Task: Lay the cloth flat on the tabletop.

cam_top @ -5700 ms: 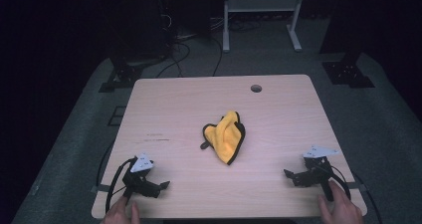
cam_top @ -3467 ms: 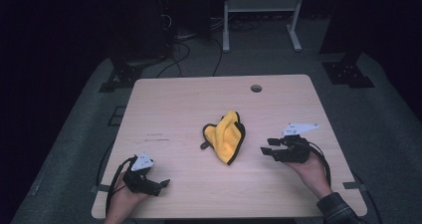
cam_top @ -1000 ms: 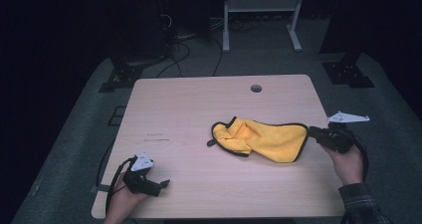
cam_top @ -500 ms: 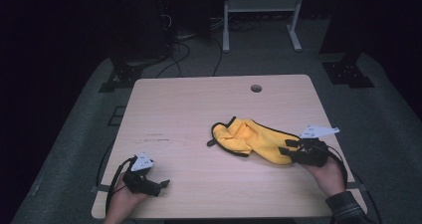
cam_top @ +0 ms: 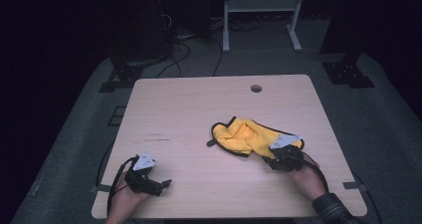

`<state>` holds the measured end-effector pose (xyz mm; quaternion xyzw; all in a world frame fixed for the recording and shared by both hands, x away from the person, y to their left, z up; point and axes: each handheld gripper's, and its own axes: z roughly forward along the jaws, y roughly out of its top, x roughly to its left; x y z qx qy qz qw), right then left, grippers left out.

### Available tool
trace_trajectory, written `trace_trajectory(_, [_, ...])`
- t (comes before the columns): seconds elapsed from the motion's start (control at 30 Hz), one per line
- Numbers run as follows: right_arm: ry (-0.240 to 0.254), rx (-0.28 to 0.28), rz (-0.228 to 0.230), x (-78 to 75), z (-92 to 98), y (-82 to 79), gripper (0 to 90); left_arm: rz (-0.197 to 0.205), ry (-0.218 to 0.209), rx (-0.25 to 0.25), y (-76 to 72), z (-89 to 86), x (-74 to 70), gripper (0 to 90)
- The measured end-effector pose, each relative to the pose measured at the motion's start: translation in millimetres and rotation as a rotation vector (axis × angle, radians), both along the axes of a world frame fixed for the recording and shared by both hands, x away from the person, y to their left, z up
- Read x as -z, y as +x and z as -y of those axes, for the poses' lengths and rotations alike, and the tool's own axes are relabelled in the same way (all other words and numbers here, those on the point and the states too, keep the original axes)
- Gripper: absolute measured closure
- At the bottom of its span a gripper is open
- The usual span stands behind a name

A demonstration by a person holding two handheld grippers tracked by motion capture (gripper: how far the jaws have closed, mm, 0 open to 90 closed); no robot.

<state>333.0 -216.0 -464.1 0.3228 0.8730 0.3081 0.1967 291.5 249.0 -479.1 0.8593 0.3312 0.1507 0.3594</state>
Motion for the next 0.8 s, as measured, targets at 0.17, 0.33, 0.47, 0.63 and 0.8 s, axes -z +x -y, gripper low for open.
trace_trajectory(0.17, [0.057, 0.008, -0.020, -8.0, 6.8, 6.1, 82.6, 0.037, -0.021, 0.025, 0.8, 10.7, -9.2, 0.0])
trace_trajectory(0.33, [0.163, -0.005, -0.014, -29.9, 14.8, 9.6, 83.2, 0.063, -0.040, 0.056, 6.6, 29.2, -16.8, 0.0])
trace_trajectory(0.47, [0.255, -0.017, -0.026, -46.2, 19.5, 11.7, 84.1, 0.085, -0.039, 0.104, 14.5, 49.3, -22.4, 3.1])
trace_trajectory(0.63, [0.317, -0.062, -0.009, -67.6, 17.4, 6.3, 84.3, 0.103, -0.027, 0.137, 25.3, 70.5, -25.4, 3.3])
trace_trajectory(0.8, [0.343, -0.107, 0.019, -83.0, 14.5, 0.5, 84.4, 0.104, -0.019, 0.148, 39.8, 86.3, -25.9, 4.8])
